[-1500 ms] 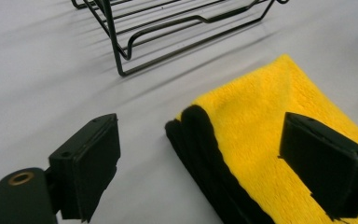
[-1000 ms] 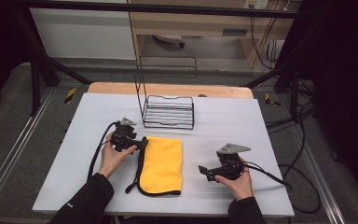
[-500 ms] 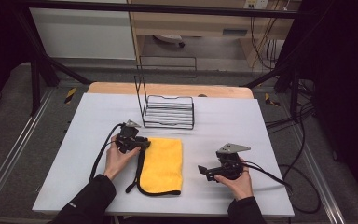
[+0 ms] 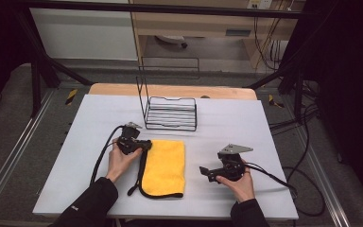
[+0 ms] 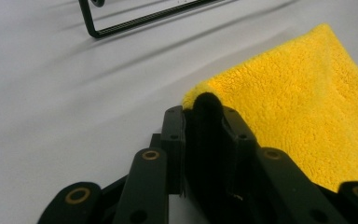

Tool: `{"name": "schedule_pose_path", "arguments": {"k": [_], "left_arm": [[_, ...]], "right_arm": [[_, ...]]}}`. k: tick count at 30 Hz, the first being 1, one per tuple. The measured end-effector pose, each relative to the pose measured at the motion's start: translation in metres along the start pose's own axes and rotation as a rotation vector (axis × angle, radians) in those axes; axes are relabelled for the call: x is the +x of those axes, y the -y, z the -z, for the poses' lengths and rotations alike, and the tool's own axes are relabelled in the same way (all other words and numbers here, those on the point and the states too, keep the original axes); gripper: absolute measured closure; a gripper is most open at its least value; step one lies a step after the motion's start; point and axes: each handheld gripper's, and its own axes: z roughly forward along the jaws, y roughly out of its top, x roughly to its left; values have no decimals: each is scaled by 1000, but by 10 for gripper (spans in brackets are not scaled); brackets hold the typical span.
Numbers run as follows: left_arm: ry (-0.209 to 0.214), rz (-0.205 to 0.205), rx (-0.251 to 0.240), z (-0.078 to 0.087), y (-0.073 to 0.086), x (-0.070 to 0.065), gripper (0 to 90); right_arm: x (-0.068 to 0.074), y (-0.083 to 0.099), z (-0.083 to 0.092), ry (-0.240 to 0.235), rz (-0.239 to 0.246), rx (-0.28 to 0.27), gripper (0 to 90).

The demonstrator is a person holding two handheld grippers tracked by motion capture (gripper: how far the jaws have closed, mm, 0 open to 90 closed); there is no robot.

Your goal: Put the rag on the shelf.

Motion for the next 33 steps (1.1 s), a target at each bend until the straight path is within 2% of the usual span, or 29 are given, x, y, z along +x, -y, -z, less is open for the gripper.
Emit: {"name": "schedule_pose_path", "arguments": {"k": [4, 9, 12, 17, 23, 25, 29, 33], "left_arm": [[-23, -31, -7, -1, 1, -3, 740], [-37, -45, -21, -1, 3, -6, 734], [-29, -52, -22, -1, 3, -4, 731], [-35, -70, -22, -2, 4, -5, 727], [-27, -71, -26, -2, 4, -4, 721], [-26, -71, -26, -2, 4, -4, 719], [-28, -77, -26, -2, 4, -4, 714], [-28, -77, -28, -2, 4, -4, 712]], "right_arm": [[1, -5, -4, 3, 12, -4, 12], [9, -15, -15, 19, 19, -2, 9], [12, -24, -25, 20, 35, 3, 24], [16, -39, -48, 21, 16, 15, 78], [13, -56, -72, 17, -5, 10, 196], [11, -59, -79, 20, -11, 24, 236], [7, -60, -91, 18, -53, 26, 315], [5, -58, -97, 23, -57, 28, 418]]}}
